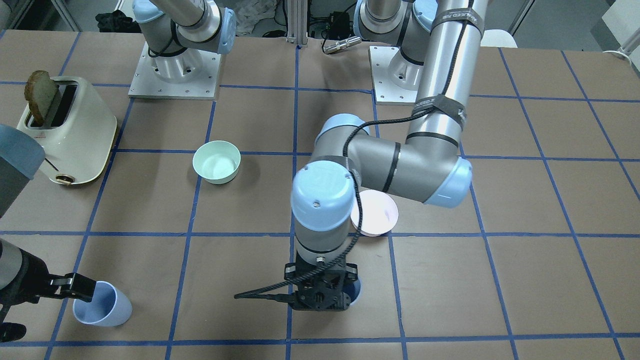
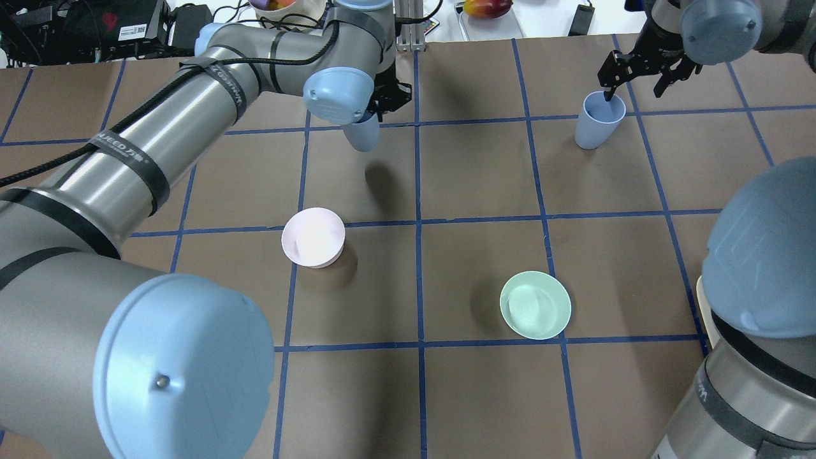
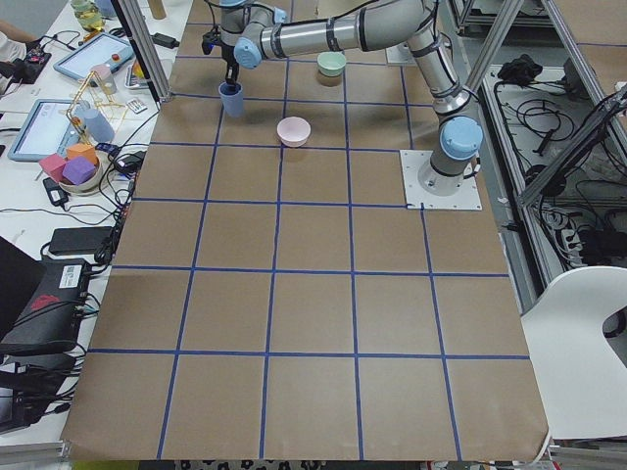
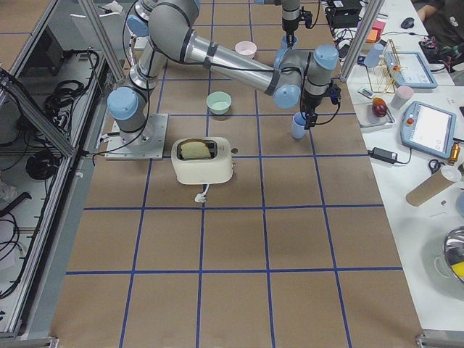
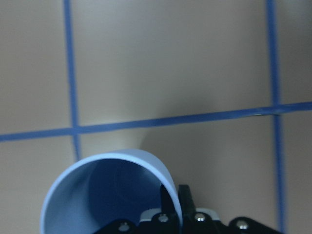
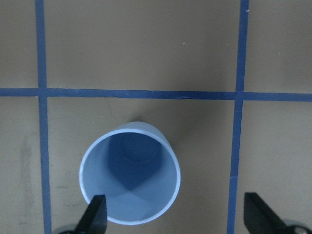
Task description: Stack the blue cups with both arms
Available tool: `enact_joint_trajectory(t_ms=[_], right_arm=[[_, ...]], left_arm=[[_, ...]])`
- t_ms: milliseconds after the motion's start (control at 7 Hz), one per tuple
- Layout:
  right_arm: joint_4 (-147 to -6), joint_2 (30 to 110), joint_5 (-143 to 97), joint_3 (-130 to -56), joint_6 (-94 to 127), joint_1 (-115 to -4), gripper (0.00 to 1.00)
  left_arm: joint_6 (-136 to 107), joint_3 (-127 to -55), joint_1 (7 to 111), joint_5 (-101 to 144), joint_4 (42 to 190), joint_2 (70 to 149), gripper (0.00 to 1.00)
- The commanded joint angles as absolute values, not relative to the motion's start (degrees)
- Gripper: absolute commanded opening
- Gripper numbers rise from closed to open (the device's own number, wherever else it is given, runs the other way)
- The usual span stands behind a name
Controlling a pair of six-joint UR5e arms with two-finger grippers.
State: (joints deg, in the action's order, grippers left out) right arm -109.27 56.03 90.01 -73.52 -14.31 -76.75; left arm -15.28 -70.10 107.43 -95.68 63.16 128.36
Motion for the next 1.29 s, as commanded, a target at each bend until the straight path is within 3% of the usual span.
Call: enact_joint_trajectory(t_ms=[0, 286, 429, 571, 714, 857, 1143], right_arm=[[-109.9, 54.5, 89.5, -73.2, -14.0, -76.1, 1.00], [-113.1, 53.0, 89.4, -73.4, -14.4, -76.1, 1.00], [-113.1, 52.5, 89.4, -73.6, -14.3, -76.2, 1.00], [-113.1, 52.0, 89.2, -73.6, -14.1, -76.1, 0.94], [-113.1, 52.0, 89.1, -73.7, -13.8, -76.2, 0.79], [-112.9, 51.9, 89.2, -74.0, -14.3, -76.2, 0.53], [-112.6, 51.9, 89.2, -75.1, -14.3, -76.2, 0.24]], left_arm=[[-19.5, -70.0, 110.7, -95.4, 62.9, 129.4, 0.00], [-19.5, -70.4, 111.0, -92.6, 62.5, 130.1, 0.00], [-19.5, -70.5, 111.0, -90.5, 62.6, 130.6, 0.07], [-18.9, -70.6, 110.9, -90.4, 62.6, 130.9, 0.45], [-18.9, -70.1, 110.8, -90.1, 62.8, 129.8, 0.99], [-18.6, -69.9, 109.6, -88.5, 64.7, 127.6, 1.00], [-18.5, -69.7, 105.9, -85.1, 76.4, 119.6, 1.00]])
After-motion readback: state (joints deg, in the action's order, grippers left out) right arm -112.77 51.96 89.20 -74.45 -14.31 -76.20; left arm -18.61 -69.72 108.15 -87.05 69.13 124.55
